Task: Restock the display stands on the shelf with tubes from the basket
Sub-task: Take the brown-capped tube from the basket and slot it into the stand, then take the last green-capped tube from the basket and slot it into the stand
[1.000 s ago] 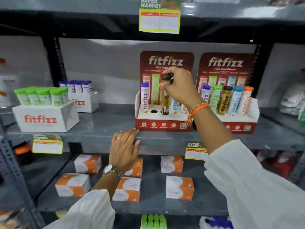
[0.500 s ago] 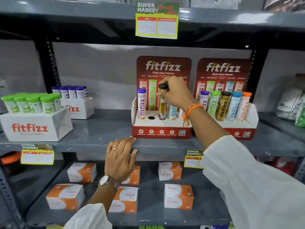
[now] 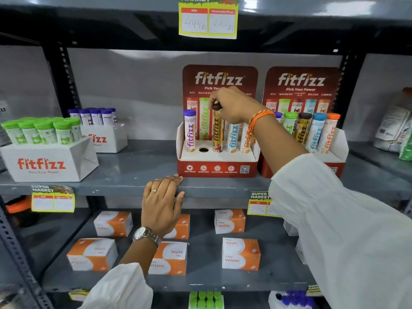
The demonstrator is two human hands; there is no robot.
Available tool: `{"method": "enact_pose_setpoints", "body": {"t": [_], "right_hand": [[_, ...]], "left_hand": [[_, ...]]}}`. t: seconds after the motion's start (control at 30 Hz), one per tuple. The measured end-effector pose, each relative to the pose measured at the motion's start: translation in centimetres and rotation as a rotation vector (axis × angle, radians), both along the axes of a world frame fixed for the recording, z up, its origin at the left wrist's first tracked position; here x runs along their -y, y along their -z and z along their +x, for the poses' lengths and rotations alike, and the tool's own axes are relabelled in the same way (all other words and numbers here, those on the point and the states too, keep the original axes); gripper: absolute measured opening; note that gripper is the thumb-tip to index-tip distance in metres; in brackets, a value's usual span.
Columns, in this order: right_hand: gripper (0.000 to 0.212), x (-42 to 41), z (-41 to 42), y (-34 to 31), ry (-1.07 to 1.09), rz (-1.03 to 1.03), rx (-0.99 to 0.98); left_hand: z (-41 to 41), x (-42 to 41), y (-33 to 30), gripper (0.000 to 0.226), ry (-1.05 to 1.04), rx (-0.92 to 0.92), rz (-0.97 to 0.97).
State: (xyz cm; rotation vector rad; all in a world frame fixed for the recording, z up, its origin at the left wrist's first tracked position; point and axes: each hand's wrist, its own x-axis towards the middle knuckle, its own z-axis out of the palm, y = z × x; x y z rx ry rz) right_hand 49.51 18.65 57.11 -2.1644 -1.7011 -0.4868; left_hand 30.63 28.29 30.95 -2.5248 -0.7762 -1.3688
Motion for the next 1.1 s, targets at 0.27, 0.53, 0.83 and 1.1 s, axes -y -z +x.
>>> {"method": "enact_pose_setpoints", "body": {"t": [0.27, 0.53, 0.83, 1.1], "right_hand": [[0.023, 0.2, 0.2, -0.4, -0.032, -0.073, -0.039], [0.024, 0.0, 0.3, 0.7, 0.007, -0.049, -0.006], [0.046, -0.3, 0.3, 0.9, 0.062, -0.037, -0.032], [0.036, -0.9, -8.1, 6.6, -0.159, 0.510, 0.059]], "left_hand": [[0.2, 0.1, 0.1, 0.042, -0.014, 0.021, -0.015], [0.2, 0.2, 0.0, 0.042, -0.024, 0.017, -0.027], [-0.2, 0.7, -0.6, 0.040, 0.018, -0.003, -0.062], [-6.2, 3.9, 0.0, 0.038, -0.034, 0.290, -0.120]]}}
